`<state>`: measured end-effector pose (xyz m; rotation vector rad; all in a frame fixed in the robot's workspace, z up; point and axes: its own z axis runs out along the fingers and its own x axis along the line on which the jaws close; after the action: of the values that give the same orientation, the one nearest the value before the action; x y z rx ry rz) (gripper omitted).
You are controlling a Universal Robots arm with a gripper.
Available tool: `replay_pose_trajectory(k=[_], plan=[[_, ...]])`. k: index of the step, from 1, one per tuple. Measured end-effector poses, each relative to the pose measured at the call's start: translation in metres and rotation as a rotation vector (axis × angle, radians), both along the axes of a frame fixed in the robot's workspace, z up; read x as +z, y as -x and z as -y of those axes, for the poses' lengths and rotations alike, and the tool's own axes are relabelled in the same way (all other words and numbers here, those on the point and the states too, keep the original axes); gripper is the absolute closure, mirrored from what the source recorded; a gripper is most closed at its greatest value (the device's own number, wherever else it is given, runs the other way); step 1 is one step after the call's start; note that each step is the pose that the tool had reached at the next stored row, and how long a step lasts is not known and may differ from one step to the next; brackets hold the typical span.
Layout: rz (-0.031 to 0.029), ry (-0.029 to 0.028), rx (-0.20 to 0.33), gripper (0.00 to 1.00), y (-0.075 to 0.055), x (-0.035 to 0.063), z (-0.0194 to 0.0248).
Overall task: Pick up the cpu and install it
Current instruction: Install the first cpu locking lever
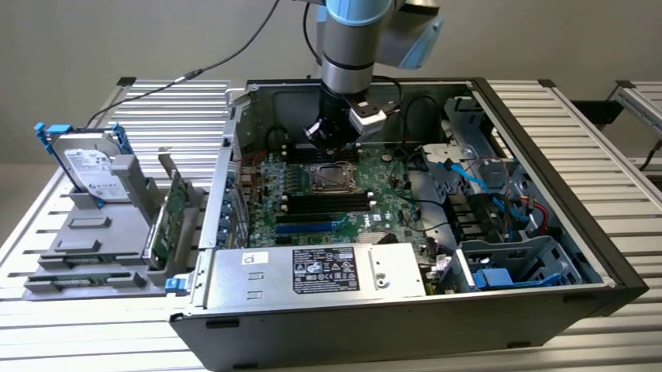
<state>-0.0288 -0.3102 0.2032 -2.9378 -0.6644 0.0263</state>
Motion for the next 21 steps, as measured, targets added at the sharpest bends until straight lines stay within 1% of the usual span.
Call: replay_pose_trajectory(k=[2,7,17,21], plan=[[-0.0013,-0.0029,0.002,0.89,-0.0001,0.0,0.0],[-0.0024,-0.0073,0.016,0.89,-0.0006,0.0,0.0003],[-0.0025,-0.0106,0.039,0.89,-0.002,0.0,0.0036],[-0.0024,-0.0138,0.048,0.89,-0.0027,0.0,0.005]])
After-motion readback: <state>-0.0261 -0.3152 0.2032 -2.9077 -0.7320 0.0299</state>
